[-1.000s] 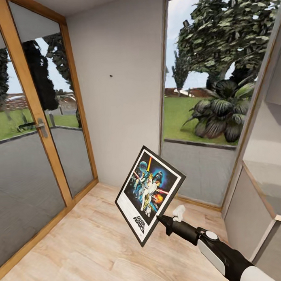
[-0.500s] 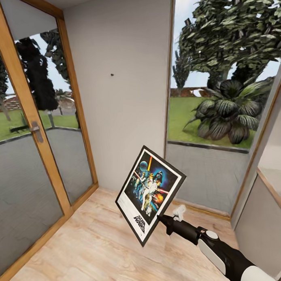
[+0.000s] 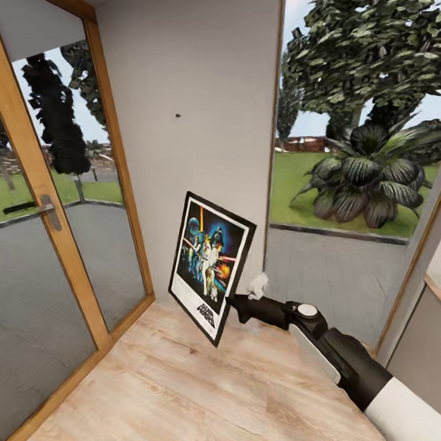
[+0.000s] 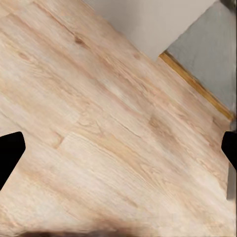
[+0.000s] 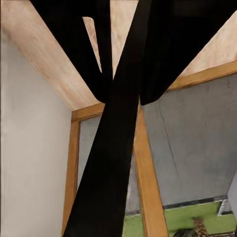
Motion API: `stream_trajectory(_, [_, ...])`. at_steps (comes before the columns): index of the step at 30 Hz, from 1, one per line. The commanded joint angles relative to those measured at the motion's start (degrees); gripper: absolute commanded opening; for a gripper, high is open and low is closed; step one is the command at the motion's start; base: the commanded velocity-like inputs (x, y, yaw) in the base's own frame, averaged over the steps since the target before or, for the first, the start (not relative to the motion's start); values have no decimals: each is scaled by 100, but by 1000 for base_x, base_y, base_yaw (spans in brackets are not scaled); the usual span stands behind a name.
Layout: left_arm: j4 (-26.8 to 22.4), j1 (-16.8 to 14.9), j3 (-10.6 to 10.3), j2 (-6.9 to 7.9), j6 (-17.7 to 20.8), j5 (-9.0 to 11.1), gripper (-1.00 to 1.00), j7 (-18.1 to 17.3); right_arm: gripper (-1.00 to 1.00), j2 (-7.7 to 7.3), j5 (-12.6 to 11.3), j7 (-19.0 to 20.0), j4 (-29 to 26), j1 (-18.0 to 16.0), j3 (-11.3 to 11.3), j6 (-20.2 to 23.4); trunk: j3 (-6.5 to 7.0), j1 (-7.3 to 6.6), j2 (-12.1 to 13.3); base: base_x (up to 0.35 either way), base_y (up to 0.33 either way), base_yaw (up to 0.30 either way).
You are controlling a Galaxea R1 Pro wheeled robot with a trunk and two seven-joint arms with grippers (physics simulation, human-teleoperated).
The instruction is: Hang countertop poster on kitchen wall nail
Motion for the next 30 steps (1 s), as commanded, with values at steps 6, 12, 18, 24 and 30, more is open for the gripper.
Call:
stream_trajectory(6, [-195,3,-444,10,-10,-841,100,-18,-100,114,16,-155,-245,-1066,-3,1153,-3,3,-3,20,7,0])
stream_trajectory(12, [-236,3,-509,21,-36,-1043,100,-40,-100,479,3,-19,-103,-2207,-5,2043,-3,3,-3,2,1,0])
stream_trajectory(18, [-242,3,-513,23,-45,-1056,100,-43,-100,475,12,1065,208,-2613,-274,2154,-3,3,-3,0,0,0])
stream_trajectory(24, [-243,3,-513,21,-46,-1058,100,-43,-100,444,31,1807,362,-2697,-902,2106,-3,3,-3,132,113,0])
stream_trajectory(30, [-243,3,-514,24,-51,-1058,100,-43,-100,438,34,1885,530,-2693,-996,2068,-3,3,-3,120,105,0])
